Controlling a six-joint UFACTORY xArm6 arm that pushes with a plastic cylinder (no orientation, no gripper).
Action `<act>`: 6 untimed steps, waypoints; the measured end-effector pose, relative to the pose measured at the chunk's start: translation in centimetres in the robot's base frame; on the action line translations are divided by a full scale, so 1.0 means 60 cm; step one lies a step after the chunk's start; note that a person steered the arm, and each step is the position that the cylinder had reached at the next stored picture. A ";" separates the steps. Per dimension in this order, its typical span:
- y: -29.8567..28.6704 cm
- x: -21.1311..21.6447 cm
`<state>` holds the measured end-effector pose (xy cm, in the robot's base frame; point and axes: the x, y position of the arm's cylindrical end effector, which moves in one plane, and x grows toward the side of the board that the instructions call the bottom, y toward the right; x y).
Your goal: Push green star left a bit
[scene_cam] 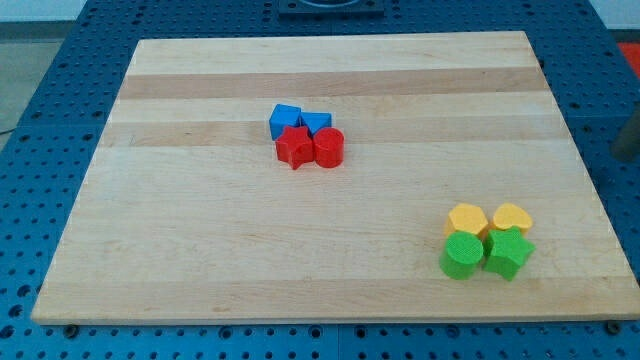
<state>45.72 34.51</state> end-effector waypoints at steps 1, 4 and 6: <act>0.000 0.135; -0.113 0.230; -0.131 0.178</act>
